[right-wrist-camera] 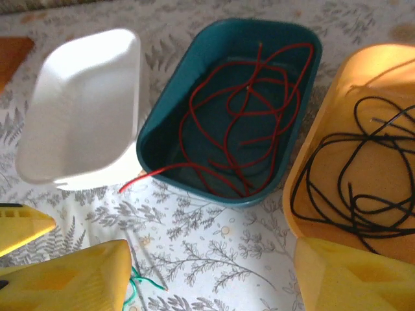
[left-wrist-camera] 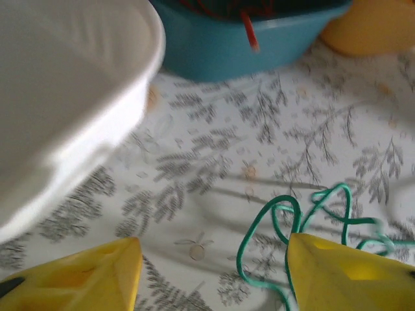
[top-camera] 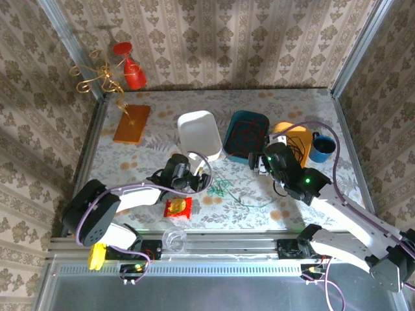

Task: Untangle the cables

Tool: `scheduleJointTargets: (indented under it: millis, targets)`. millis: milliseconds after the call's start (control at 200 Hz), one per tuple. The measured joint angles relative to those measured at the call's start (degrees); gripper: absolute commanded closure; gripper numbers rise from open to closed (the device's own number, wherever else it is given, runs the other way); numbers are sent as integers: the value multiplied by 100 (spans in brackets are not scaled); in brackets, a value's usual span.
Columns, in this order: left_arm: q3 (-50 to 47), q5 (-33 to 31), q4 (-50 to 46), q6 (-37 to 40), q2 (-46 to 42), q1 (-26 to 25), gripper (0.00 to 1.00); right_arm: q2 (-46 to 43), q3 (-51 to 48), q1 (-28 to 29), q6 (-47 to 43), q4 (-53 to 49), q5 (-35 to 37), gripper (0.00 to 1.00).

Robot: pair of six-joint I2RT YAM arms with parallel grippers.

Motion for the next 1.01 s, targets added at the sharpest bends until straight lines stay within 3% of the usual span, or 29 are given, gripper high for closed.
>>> scheduleJointTargets:
  millis: [145,350,525,800,1005]
  targets:
    - [-7,-61,-17,-2,-254,136,38,125,-2,-4,-236,157,-448,34]
    - [39,146,-280,2,-48,103,44,1753,168,46,-610,190,-2168,42]
    - [120,459,-564,11,87,-24,52,2686,343,92,-824,168,-3071,51]
    - [249,754,-752,59,127,-66,57,3423,933,188,-1115,157,-3781,55]
    - [468,787,-962,179,494,-205,57,3895,1108,225,-1233,57,-3869,62]
